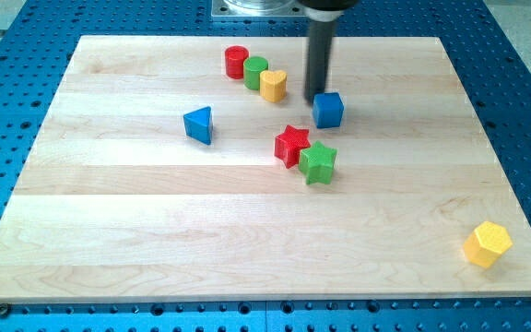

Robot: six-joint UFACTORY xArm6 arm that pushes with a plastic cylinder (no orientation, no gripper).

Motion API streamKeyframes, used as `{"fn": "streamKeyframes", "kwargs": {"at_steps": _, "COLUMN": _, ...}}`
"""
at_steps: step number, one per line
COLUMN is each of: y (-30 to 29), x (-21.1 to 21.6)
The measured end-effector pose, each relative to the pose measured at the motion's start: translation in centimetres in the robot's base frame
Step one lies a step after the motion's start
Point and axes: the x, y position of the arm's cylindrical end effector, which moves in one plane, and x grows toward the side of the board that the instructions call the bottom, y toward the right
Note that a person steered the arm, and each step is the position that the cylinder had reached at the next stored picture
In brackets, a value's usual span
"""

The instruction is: Place the green star top left to the yellow hexagon

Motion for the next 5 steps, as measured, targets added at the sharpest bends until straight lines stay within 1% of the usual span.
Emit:
{"fn": "streamKeyframes", "kwargs": {"at_steps": 1, "y": 2.5, "x": 11.6}}
{"fn": "streamKeyframes", "kwargs": {"at_steps": 2, "y": 3.4, "x": 11.5}}
{"fn": "streamKeyframes", "kwargs": {"at_steps": 3, "y": 2.8, "x": 5.3}}
{"fn": "streamKeyframes", "kwargs": {"at_steps": 5, "y": -9.5, "x": 6.2}}
